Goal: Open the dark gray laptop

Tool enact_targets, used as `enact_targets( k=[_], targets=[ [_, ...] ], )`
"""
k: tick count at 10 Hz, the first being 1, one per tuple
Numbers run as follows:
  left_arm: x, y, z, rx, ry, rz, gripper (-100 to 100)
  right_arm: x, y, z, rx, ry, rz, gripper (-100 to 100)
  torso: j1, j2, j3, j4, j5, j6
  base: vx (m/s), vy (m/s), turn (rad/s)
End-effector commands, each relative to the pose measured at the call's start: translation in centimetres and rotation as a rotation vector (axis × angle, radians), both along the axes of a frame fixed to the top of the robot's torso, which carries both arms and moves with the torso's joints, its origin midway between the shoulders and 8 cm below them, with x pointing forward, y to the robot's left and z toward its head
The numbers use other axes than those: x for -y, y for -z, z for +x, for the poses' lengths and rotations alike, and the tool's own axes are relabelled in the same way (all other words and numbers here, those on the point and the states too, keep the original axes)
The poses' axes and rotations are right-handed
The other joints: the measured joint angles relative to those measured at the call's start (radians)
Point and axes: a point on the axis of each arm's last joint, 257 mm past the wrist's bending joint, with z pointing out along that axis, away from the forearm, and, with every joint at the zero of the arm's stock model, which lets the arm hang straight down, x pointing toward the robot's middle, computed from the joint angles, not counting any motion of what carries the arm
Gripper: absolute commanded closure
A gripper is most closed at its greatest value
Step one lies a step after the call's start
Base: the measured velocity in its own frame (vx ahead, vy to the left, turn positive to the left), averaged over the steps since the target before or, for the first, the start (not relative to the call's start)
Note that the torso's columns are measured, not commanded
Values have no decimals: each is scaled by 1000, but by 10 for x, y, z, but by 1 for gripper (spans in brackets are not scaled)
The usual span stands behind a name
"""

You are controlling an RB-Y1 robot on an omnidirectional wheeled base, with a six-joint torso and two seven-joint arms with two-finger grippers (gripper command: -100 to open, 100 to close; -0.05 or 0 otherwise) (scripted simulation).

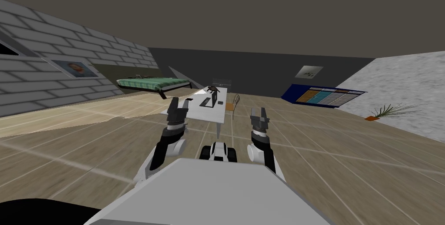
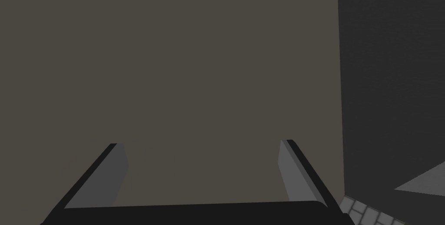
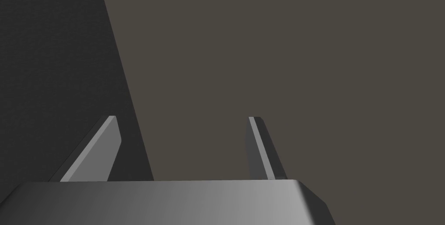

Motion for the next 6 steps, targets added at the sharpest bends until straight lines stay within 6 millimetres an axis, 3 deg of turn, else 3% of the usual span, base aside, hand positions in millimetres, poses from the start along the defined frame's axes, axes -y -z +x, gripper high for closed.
enact_targets(
  k=[1,6],
  targets=[
    [3,16,26,-51,3,60,-100,0,0,0,0,0,0,0,0,0,0,0,0,0,7,-18,-19],
    [-7,37,74,-127,-34,132,-100,0,0,0,0,0,0,0,0,1,0,1,0,0,10,-12,-20]
  ],
)
